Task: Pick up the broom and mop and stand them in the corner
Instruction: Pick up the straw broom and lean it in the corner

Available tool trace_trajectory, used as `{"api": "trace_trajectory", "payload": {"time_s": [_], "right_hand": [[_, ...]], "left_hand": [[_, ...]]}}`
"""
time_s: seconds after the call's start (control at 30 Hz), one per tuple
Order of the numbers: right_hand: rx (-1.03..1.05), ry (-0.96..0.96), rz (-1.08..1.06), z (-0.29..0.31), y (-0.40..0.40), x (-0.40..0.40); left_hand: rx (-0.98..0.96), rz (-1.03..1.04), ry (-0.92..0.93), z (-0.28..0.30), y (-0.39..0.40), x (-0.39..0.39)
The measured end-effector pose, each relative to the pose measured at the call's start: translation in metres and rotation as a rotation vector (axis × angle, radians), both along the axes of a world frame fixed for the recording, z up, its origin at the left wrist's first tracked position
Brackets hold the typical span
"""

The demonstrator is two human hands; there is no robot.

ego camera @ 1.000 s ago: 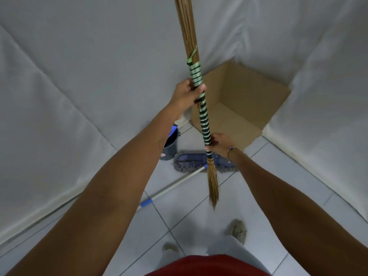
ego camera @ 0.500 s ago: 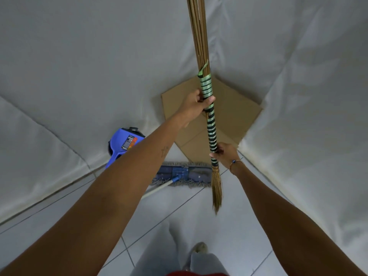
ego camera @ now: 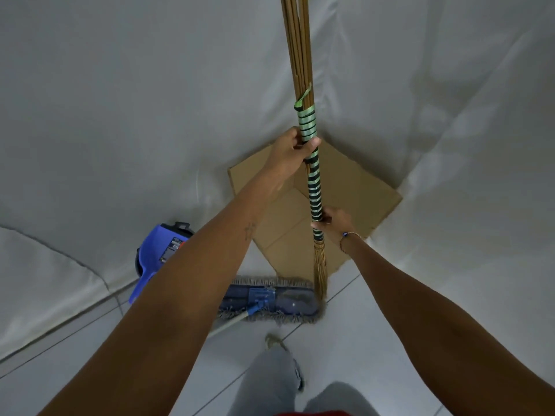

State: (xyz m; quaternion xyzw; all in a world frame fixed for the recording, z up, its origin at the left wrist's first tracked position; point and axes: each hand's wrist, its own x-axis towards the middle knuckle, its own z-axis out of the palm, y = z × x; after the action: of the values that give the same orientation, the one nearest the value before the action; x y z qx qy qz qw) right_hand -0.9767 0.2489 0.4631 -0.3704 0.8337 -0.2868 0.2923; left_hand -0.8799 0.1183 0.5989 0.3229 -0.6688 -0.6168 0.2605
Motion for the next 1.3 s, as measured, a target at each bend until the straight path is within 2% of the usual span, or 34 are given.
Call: {"api": "trace_trajectory", "payload": {"time_s": [0.43, 0.7, 0.8, 1.0, 1.3], "right_hand": [[-0.013, -0.104, 0.071, -0.014, -0.127, -0.058], [-0.038, -0.241, 0.073, -0.057, -0.201, -0.132], [-0.007, -0.246, 0.07, -0.084, -0.234, -0.174], [0.057, -0.3, -0.014, -0.154, -0.296, -0.241], [0.084, -0.318, -0.043, -0.272, -0.368, -0.307]], "left_hand": [[-0.028, 0.148, -0.083, -0.007, -0.115, -0.062], [-0.048, 0.259, -0.172, -0.042, -0.183, -0.147], [0.002, 0.314, -0.2, -0.069, -0.214, -0.195], [0.15, 0.298, -0.234, -0.138, -0.282, -0.28], [0.137, 0.321, -0.285, -0.262, -0.358, -0.353]]}}
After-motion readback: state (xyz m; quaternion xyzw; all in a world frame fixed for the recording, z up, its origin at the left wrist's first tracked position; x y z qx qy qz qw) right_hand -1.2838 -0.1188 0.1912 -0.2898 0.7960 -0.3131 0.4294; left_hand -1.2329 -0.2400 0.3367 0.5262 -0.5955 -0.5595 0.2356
